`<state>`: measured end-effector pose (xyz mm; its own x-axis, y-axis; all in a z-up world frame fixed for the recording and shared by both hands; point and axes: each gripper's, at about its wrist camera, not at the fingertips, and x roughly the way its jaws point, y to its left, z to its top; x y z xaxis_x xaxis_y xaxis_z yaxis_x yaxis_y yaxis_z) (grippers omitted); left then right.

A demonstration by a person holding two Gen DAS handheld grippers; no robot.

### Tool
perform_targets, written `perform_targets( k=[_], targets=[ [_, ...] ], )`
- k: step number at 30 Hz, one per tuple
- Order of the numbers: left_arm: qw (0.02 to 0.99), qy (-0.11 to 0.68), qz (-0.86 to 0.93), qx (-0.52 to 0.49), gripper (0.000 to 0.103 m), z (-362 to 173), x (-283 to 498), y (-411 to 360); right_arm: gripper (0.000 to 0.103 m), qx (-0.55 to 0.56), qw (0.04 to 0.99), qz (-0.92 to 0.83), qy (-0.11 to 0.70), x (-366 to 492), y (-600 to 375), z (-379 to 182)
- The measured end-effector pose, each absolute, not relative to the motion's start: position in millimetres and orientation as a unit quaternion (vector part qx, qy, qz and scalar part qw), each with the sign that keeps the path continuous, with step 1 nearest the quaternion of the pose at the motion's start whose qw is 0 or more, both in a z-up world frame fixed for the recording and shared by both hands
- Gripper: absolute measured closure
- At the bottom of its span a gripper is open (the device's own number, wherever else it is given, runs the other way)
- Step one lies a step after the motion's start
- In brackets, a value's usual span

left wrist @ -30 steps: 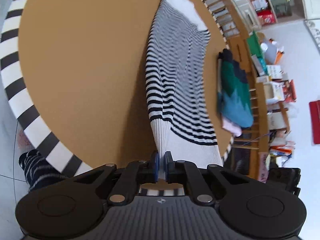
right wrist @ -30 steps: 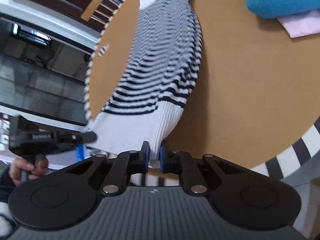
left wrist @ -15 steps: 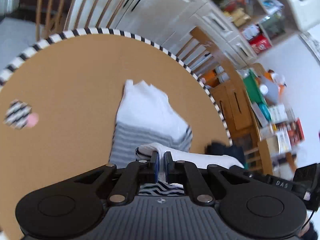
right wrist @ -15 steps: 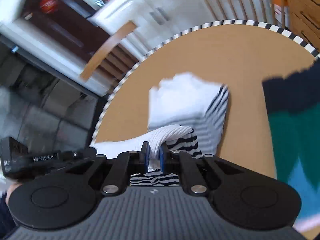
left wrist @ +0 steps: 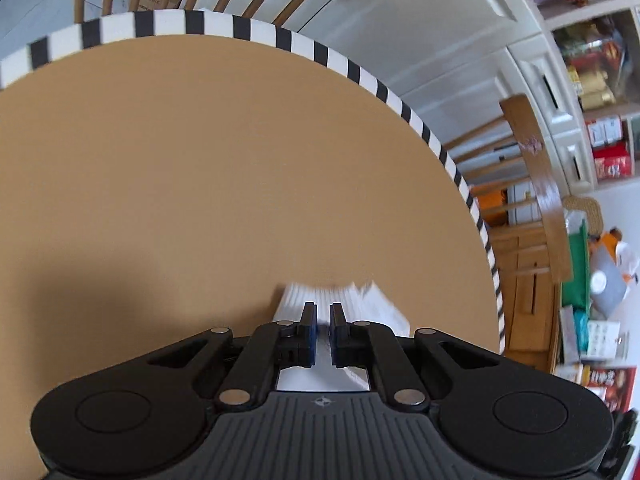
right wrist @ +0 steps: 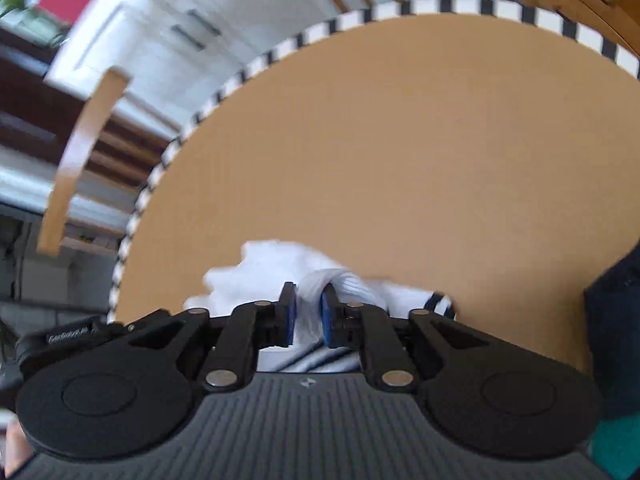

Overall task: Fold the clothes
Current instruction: 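Lift the hem end with both grippers and fold it over toward the collar, then pinch and press the new folded edge with both grippers, then release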

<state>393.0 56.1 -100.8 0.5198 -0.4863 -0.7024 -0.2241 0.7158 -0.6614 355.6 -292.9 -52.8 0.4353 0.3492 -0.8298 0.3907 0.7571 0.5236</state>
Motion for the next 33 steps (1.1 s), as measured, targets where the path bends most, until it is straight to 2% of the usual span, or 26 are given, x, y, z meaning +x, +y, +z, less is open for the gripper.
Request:
perform_targets(
  k=[1,2,4,6,10,12,16,25,26,27,33],
  targets=[
    [0.789,0.481,-0.08,-0.373,0.097,-107.5,403.6,57.4,0.078,0.357,0.778,-0.029,0.517,357.0,-296.7,-55.4],
    [0.788,0.479,-0.077,-0.379,0.088,-114.1,414.2,58.8,0.065,0.357,0.788,-0.042,0.5,355.8,-300.5,-55.6],
    [0.802,0.461,-0.084,-0.371,0.073,-115.6,418.7,62.9,0.063,0.326,0.818,-0.062,0.47,350.4,-305.2,-51.1],
    [0.828,0.442,-0.115,-0.324,0.073,-107.0,405.2,64.9,0.066,0.267,0.853,-0.027,0.447,338.7,-301.9,-43.0],
    [0.88,0.411,-0.196,-0.134,0.073,-100.9,354.8,37.7,0.071,0.079,0.904,0.048,0.418,300.9,-268.2,-43.5],
    [0.889,0.399,-0.207,-0.085,0.073,-107.8,340.0,21.0,0.079,0.018,0.909,0.059,0.412,293.4,-251.0,-55.8],
    [0.898,0.396,-0.188,-0.035,0.077,-124.7,332.1,-3.9,0.08,0.031,0.911,0.061,0.406,299.1,-238.4,-75.1],
    [0.903,0.398,-0.162,-0.024,0.077,-136.7,349.6,-11.6,0.081,0.035,0.902,0.054,0.426,325.6,-227.6,-90.1],
    [0.905,0.395,-0.158,-0.023,0.081,-138.2,352.4,-13.5,0.092,0.045,0.902,0.053,0.426,326.8,-229.8,-90.2],
    [0.907,0.392,-0.155,-0.023,0.082,-139.5,355.1,-15.4,0.099,0.054,0.904,0.049,0.422,326.4,-232.6,-87.8],
    [0.92,0.369,-0.122,-0.039,0.093,-139.1,355.6,-14.9,0.099,0.128,0.911,0.012,0.393,320.4,-263.5,-76.5]
  ],
)
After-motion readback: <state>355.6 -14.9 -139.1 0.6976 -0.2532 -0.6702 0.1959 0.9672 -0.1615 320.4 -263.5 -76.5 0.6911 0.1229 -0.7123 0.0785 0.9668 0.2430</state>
